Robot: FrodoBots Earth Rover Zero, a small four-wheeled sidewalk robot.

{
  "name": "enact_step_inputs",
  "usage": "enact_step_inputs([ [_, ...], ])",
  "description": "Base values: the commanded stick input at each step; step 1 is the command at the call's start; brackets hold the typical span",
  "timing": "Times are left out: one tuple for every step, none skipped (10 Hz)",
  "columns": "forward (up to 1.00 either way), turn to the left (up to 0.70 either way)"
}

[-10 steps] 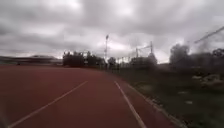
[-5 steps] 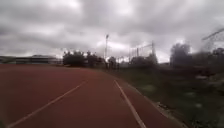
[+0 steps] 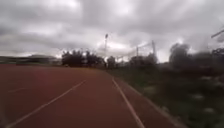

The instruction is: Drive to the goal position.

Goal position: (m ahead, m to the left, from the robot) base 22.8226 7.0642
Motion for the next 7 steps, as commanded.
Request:
enact_step_inputs([
  [0.7,0.0],
  [0.7,0.0],
  [0.7,0.0],
  [0.7,0.0],
  [0.7,0.0],
  [0.7,0.0],
  [0.7,0.0],
])
